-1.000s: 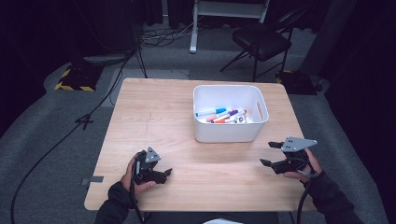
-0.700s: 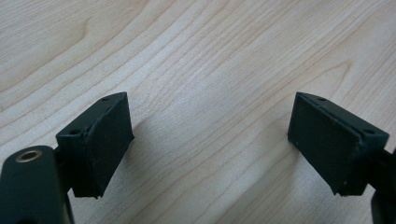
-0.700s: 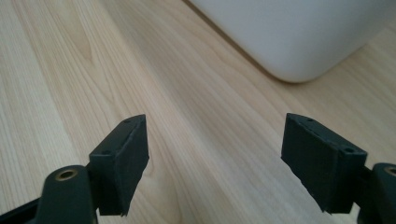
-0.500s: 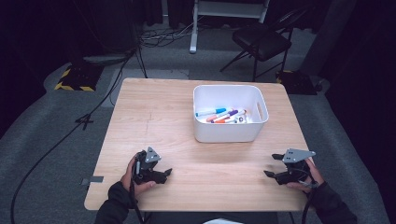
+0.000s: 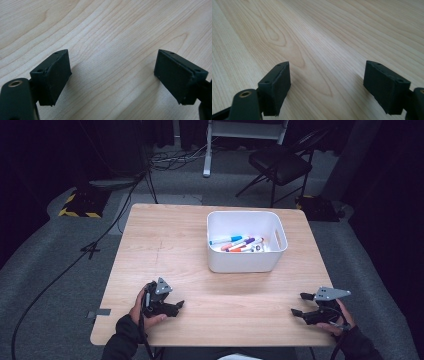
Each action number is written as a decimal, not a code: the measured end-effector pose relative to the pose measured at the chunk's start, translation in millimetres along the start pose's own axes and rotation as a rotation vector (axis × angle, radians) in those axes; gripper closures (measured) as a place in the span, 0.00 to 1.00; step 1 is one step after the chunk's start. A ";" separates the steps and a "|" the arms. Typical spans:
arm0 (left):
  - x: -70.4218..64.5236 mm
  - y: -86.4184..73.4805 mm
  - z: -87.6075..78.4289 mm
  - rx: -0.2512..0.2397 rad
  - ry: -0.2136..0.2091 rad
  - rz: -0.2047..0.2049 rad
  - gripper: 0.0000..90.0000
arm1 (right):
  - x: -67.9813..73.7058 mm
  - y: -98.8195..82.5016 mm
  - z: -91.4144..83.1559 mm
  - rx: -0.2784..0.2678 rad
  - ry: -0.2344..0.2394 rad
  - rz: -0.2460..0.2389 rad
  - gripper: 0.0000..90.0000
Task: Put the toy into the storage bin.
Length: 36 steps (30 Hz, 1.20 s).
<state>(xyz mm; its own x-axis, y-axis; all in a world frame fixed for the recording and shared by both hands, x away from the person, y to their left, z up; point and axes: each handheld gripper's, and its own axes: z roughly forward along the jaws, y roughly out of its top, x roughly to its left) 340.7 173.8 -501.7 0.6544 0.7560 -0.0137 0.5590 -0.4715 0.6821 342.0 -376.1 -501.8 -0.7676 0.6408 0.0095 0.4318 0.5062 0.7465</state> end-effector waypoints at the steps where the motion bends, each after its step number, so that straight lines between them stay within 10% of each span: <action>1: 0.0 0.0 0.0 0.000 0.000 0.000 0.16 | -0.5 -1.9 -2.2 0.006 -0.016 -0.002 0.24; 36: -0.1 0.8 1.2 0.006 -0.002 -0.010 0.14 | -1.6 -3.3 -2.6 0.002 -0.038 0.015 0.22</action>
<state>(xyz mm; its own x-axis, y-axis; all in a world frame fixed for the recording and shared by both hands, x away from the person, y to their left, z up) 341.7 172.8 -502.0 0.6500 0.7596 -0.0221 0.5687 -0.4669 0.6772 340.6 -380.3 -502.6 -0.7425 0.6698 -0.0047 0.4439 0.4974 0.7454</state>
